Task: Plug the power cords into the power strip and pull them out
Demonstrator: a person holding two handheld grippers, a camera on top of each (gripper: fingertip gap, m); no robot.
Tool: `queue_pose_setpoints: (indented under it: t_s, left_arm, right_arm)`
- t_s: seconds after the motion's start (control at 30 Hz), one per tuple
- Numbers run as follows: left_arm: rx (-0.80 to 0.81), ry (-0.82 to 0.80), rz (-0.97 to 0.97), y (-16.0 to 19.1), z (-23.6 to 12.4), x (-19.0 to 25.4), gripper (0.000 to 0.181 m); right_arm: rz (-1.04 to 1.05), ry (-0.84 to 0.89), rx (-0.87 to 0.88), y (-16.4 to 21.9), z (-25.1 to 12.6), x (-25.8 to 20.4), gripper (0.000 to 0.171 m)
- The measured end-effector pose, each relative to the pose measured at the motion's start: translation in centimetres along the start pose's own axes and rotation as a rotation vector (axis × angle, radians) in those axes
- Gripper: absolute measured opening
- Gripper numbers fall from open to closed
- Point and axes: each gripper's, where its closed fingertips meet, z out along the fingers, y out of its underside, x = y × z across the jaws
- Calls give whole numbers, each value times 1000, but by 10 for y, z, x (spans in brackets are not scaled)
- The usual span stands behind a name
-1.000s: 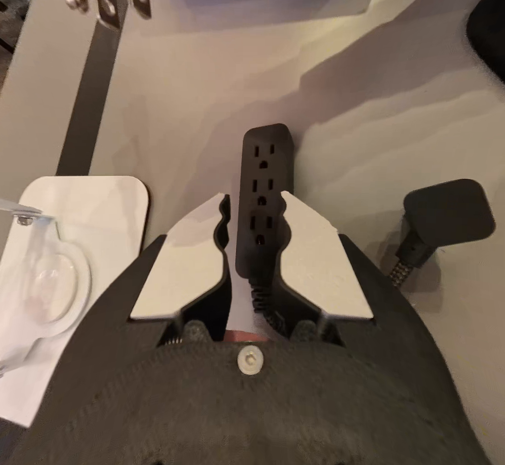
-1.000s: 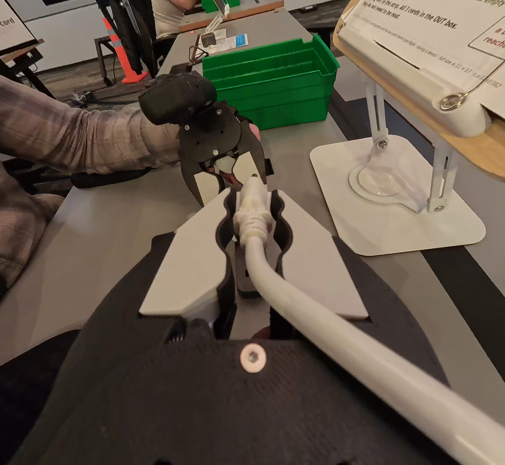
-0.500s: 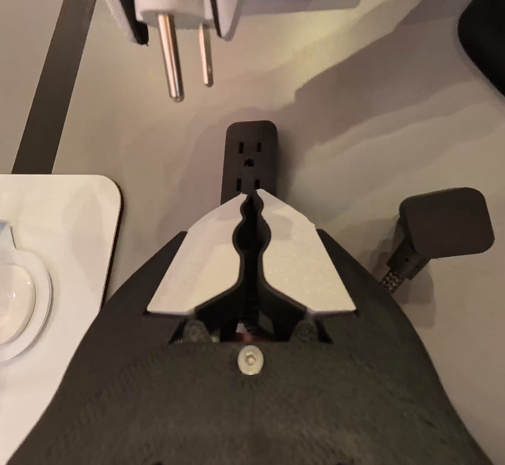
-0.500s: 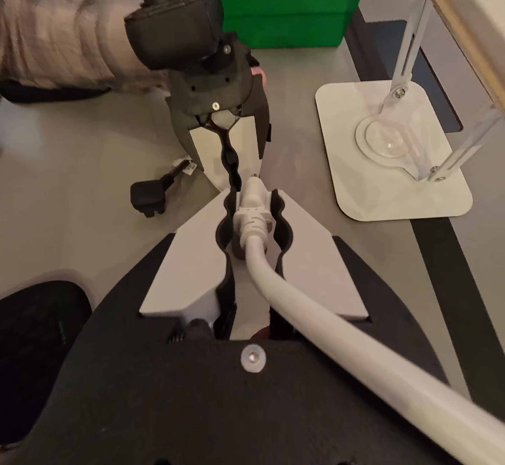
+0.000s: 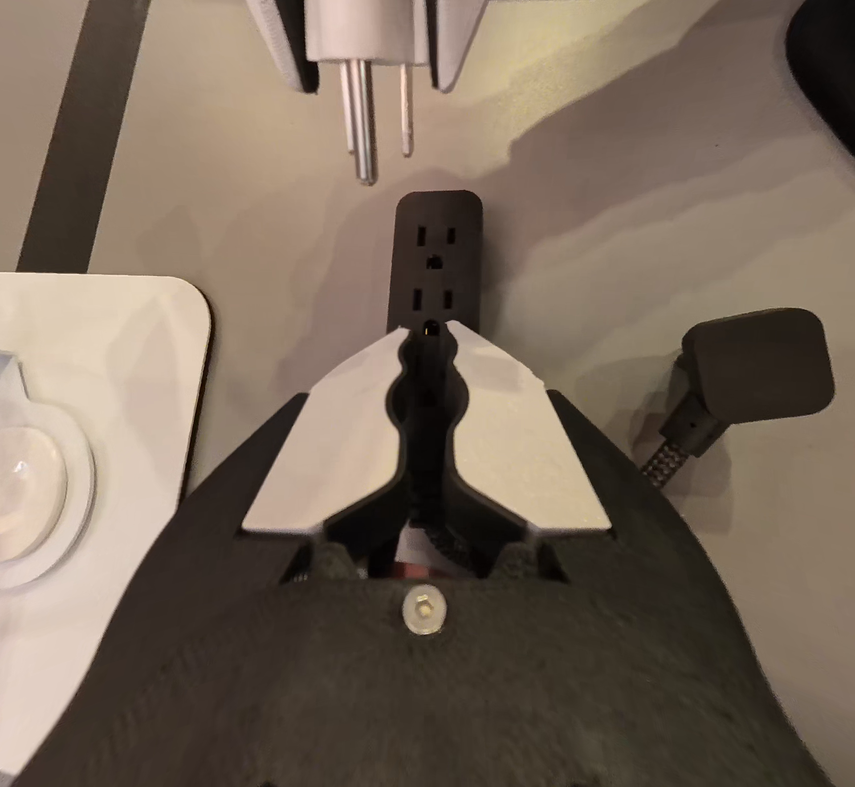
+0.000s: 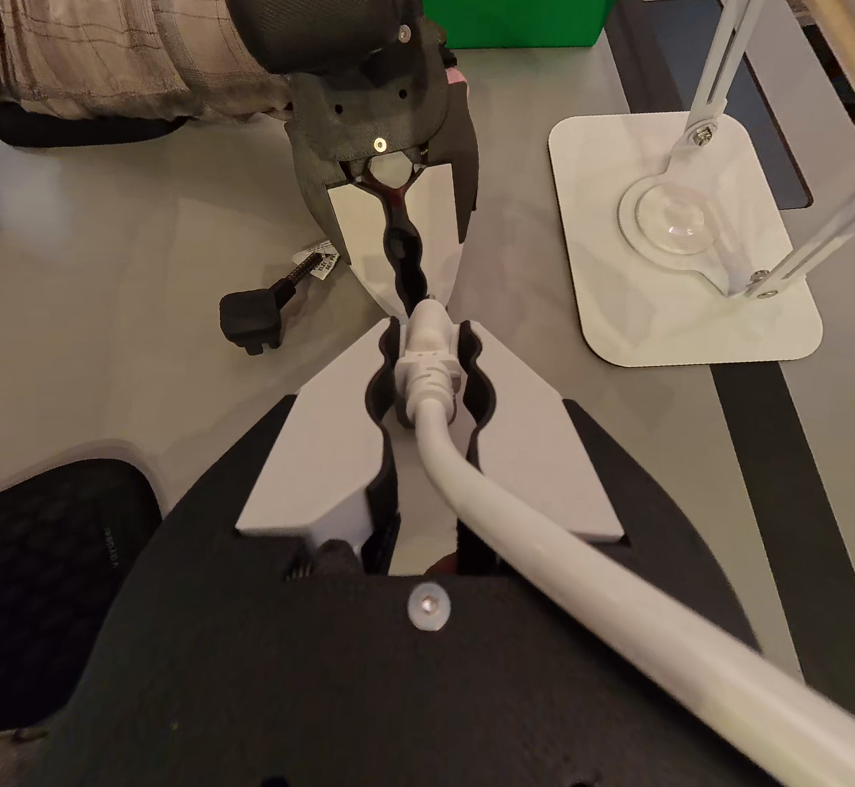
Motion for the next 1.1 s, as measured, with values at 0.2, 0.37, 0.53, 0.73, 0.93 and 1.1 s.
queue_pose_setpoints:
  t_s: [0.2,0.37,0.53,0.73,0.93,1.1]
  left_arm:
    - [12,5,-31,2,-1,-3,16]
    - [3,43,-51,8,-8,-1,26]
    - [1,34,-43,6,-5,-1,20]
    - [-2,35,-47,6,-5,-1,20]
    - [-10,25,-52,6,-5,-4,26]
    - [8,32,-58,6,-5,-4,26]
  right_arm:
    - [-2,-16,-22,2,3,-5,24]
    - [-1,-19,-28,3,4,-5,24]
    - [2,-26,-40,6,5,-5,24]
    - [-17,-11,-119,12,8,-7,24]
    - [-43,9,-274,28,11,-3,24]
    - [-51,3,-351,36,11,-1,24]
